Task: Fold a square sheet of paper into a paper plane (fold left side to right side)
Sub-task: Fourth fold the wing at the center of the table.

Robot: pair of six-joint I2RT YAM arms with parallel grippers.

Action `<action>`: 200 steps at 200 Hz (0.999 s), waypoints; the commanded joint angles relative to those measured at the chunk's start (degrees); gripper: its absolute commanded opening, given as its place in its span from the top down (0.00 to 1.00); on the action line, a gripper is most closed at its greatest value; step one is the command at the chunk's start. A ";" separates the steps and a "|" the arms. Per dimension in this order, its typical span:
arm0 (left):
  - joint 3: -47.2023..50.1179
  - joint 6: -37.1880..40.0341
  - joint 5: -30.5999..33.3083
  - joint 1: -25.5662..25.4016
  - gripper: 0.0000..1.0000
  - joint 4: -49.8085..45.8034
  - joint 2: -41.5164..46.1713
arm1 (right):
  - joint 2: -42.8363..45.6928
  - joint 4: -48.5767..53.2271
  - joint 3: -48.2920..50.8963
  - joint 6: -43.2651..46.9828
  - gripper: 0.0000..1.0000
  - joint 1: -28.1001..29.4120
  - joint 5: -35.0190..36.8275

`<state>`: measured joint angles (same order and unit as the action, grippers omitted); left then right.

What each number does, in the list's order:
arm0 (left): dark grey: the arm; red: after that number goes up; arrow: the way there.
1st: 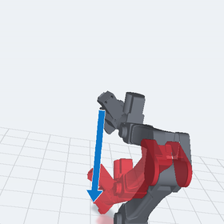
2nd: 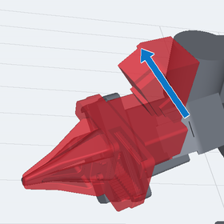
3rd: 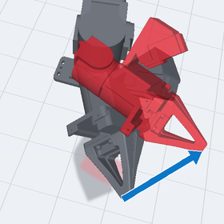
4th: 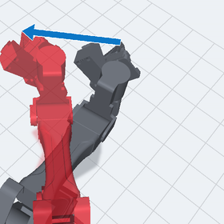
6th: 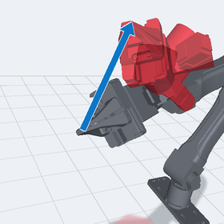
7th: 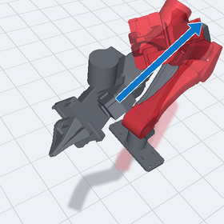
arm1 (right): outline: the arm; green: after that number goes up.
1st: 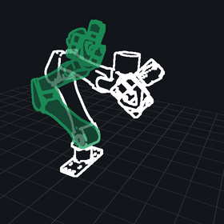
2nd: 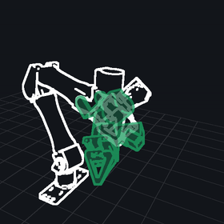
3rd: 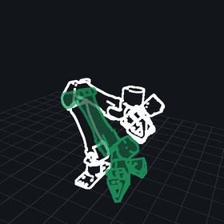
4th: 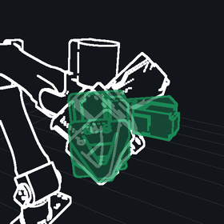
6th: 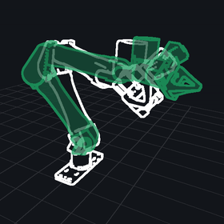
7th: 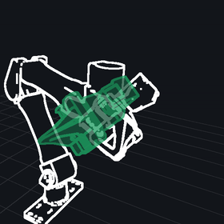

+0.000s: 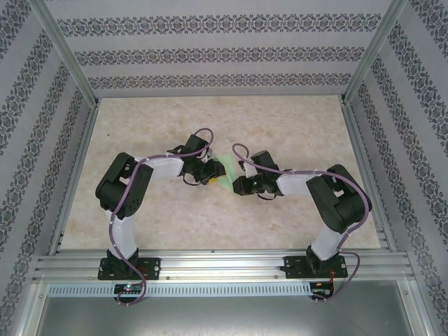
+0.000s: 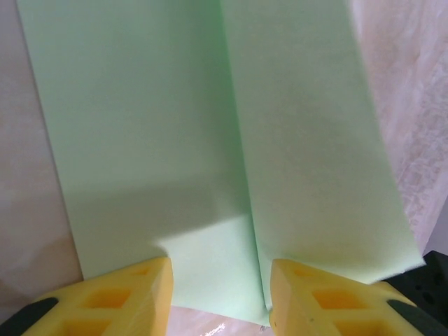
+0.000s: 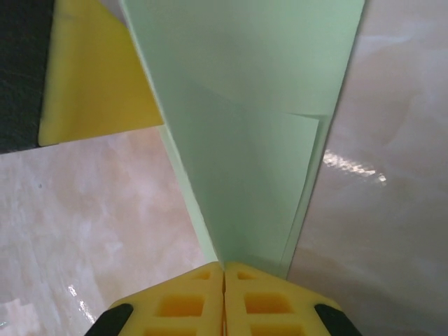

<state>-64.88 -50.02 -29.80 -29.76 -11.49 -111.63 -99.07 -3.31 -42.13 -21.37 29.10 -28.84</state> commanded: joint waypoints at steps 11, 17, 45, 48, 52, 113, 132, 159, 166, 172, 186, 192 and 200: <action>-1.40 -0.87 -1.03 -0.56 0.54 2.51 -1.70 | -1.12 -3.19 0.72 -1.37 0.91 -0.98 -2.66; -1.39 -0.87 -0.96 -0.62 0.54 2.52 -1.89 | -1.29 -3.35 0.65 -1.56 0.91 -1.13 -2.76; -1.51 -1.13 -1.03 -0.59 0.52 2.70 -2.46 | -1.66 -4.13 0.84 -2.05 0.91 -1.42 -3.40; -1.49 -1.09 -1.04 -0.59 0.52 2.73 -2.48 | -1.73 -4.20 0.87 -2.10 0.91 -1.42 -3.48; -1.54 -1.12 -1.05 -0.57 0.51 2.71 -2.45 | -1.74 -4.12 0.82 -2.15 0.91 -1.42 -3.50; -2.81 0.31 -0.35 -0.56 0.53 0.53 0.13 | -1.92 -3.64 0.92 -1.83 0.91 -1.50 -3.94; -3.89 1.08 0.55 -0.57 0.54 -1.43 1.10 | -1.92 -3.47 0.91 -1.84 0.91 -1.56 -3.77; -5.11 1.68 0.97 -0.65 0.56 -2.66 0.95 | -1.94 -3.50 0.82 -1.85 0.91 -1.50 -3.81; -5.32 1.68 0.90 -0.56 0.56 -2.66 0.52 | -1.92 -3.55 0.82 -1.93 0.91 -1.51 -3.77; -5.42 1.67 0.89 -0.56 0.56 -2.61 0.15 | -2.01 -3.49 0.86 -1.91 0.91 -1.50 -3.78; -5.27 1.22 0.46 -0.62 0.56 -1.94 -0.81 | -2.04 -3.54 0.92 -2.01 0.91 -1.55 -3.77; -5.18 1.07 0.36 -0.59 0.56 -1.62 -1.19 | -2.01 -3.65 0.98 -2.06 0.91 -1.51 -3.77; -5.01 0.90 0.27 -0.56 0.57 -1.19 -1.55 | -2.09 -3.69 1.01 -2.19 0.91 -1.52 -3.77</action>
<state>-69.10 -49.74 -29.52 -29.76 -12.45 -112.31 -100.03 -5.06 -41.80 -22.90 27.97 -31.64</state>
